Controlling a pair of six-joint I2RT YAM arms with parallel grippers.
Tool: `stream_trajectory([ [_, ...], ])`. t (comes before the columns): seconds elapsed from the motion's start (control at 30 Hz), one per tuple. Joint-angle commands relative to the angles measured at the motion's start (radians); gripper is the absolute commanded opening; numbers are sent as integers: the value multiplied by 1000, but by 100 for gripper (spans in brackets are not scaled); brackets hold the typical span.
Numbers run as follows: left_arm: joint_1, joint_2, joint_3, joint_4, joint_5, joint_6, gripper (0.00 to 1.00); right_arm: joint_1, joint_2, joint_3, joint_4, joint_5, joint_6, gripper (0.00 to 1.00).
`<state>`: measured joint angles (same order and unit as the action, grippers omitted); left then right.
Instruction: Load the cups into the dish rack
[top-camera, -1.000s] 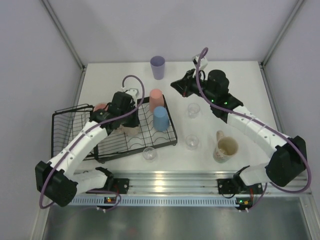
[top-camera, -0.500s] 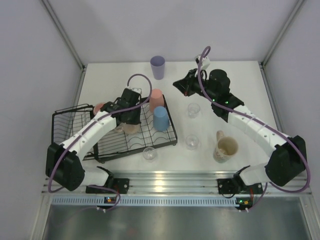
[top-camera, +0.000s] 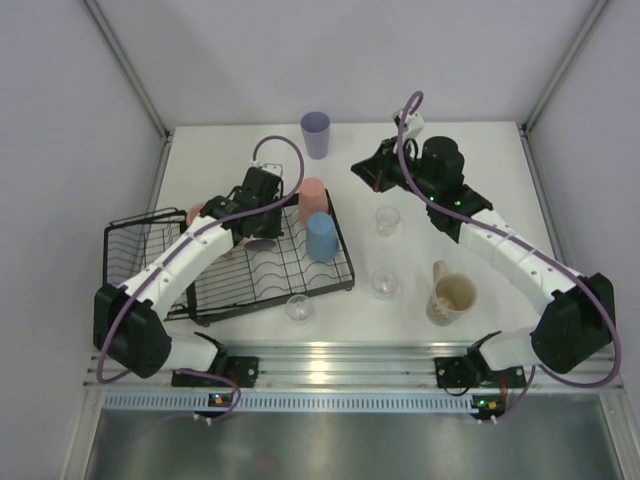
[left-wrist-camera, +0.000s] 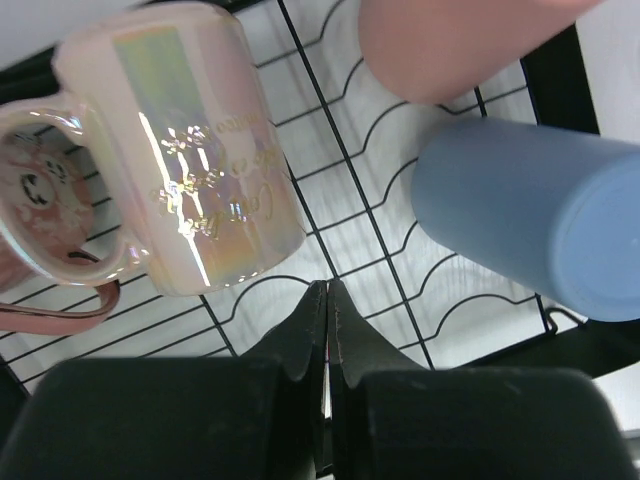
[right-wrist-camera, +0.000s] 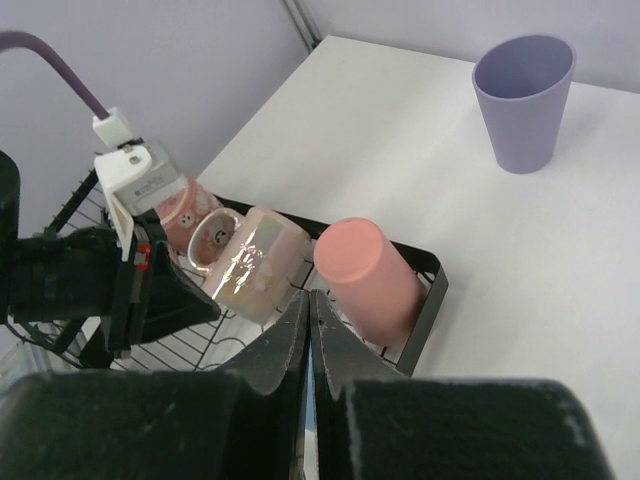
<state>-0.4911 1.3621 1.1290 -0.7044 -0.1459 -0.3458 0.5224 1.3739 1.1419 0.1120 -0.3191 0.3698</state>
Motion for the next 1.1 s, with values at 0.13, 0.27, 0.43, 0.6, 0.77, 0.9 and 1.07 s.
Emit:
stream_trajectory([
  [0.13,19,-2,147,-64,-248,-19,0,-4,10,84,-3,-55,4,10],
  [0.27,129,45,205,-104,-249,-25,13,22,108,208,-103,-66,-3,23],
  [0.43,236,23,239,-109,-104,-7,29,117,233,417,-211,-35,-32,41],
  [0.6,339,-34,247,-110,-10,-7,38,241,480,702,-438,84,-22,62],
  [0.77,378,-53,252,-124,-20,-13,44,318,663,912,-537,219,47,74],
  [0.9,408,-118,262,-113,-73,-47,50,363,741,978,-578,313,113,81],
  [1.07,433,-213,238,-55,-66,-87,53,383,813,984,-591,383,142,94],
])
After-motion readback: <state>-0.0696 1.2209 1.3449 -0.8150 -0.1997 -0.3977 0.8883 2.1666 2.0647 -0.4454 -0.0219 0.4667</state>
